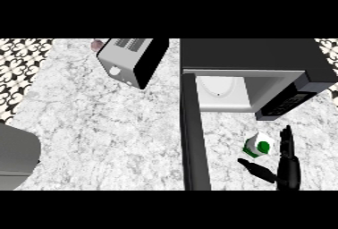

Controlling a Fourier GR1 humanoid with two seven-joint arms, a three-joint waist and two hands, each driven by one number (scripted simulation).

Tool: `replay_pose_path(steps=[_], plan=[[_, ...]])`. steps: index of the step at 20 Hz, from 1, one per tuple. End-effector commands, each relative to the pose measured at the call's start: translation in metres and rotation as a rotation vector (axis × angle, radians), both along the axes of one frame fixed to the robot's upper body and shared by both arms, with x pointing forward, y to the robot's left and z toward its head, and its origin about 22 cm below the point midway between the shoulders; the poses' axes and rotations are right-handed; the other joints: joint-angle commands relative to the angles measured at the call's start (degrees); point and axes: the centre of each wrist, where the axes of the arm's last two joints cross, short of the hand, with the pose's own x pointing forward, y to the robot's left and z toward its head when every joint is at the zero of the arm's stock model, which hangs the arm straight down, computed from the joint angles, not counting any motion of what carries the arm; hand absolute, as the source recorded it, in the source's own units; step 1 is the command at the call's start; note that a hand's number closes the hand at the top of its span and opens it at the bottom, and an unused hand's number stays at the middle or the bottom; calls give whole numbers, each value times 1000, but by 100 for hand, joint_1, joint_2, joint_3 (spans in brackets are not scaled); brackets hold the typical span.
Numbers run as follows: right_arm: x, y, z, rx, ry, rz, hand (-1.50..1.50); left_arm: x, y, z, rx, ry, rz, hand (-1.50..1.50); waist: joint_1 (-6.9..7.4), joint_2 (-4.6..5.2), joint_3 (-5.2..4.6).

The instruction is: Pick up the milk, place it into the microwave and close the microwave

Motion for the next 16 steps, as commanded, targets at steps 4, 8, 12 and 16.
replay_pose_path(steps=[4,8,12,16], plan=[[1,2,-27,17,-16,42,150,-11,-3,26,-15,-43,-21,-150,12,5,4],[16,-7,-22,-4,-61,111,150,-5,-13,16,-22,-66,-37,-150,34,5,4],[20,18,-27,-89,-130,90,150,0,-6,14,-18,-61,-26,-150,0,8,3],[28,-26,-15,-55,-154,211,150,3,0,8,-11,-77,-7,-150,4,15,5]])
